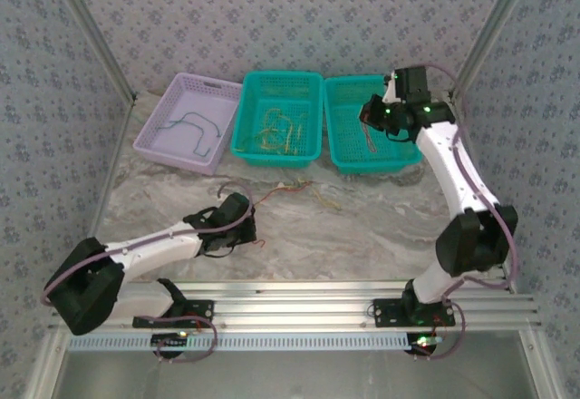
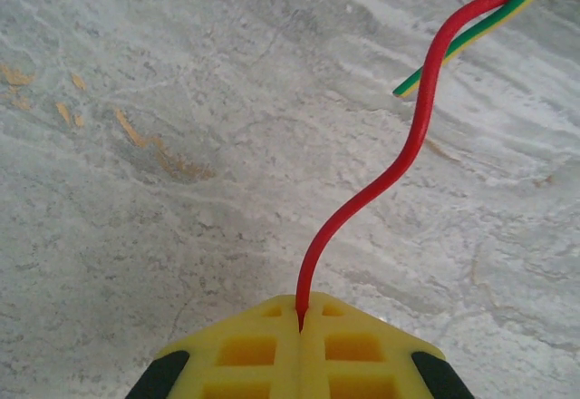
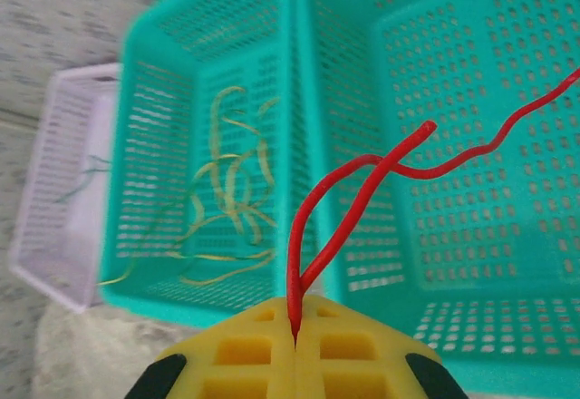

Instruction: Untangle the cables

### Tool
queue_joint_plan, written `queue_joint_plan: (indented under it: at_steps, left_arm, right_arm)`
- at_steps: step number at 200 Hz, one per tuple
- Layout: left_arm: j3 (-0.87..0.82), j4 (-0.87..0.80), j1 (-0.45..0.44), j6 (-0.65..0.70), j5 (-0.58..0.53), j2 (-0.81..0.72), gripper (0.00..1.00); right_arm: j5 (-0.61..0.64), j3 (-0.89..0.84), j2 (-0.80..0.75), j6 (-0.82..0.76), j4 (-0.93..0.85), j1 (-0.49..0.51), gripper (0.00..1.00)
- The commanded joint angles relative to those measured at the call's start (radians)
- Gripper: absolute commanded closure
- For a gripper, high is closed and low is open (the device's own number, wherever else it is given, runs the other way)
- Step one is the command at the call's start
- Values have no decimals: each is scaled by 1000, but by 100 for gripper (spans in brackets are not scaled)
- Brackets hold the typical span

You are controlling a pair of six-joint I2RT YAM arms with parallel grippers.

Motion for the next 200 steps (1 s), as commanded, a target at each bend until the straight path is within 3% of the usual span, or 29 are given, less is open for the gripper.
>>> queue_joint_plan:
  at_steps: [1,25,65,98,151,200]
  left_arm:
    - [39,-35,-9,20,7,-38,100]
    - [42,-45,-13,26,8,-56,100]
    - [32,-57,-17,23,7,-79,100]
    - [23,-46,-24,16,7,-100,100]
    - [49,-66,-43,20,1,-132,100]
    - [41,-69,-59,6,-8,-151,100]
  right_arm:
    - [101,73,90,-69,-25,-1,100]
    - [111,126,194,-81,-47,-9,99]
    - [94,171,231,-94,-58,-12,63]
    - [148,111,83,-120,-9,38,45]
    - [12,-118,-138,-141,58,286,37]
    - [115,-337,-187,-116,152,488,36]
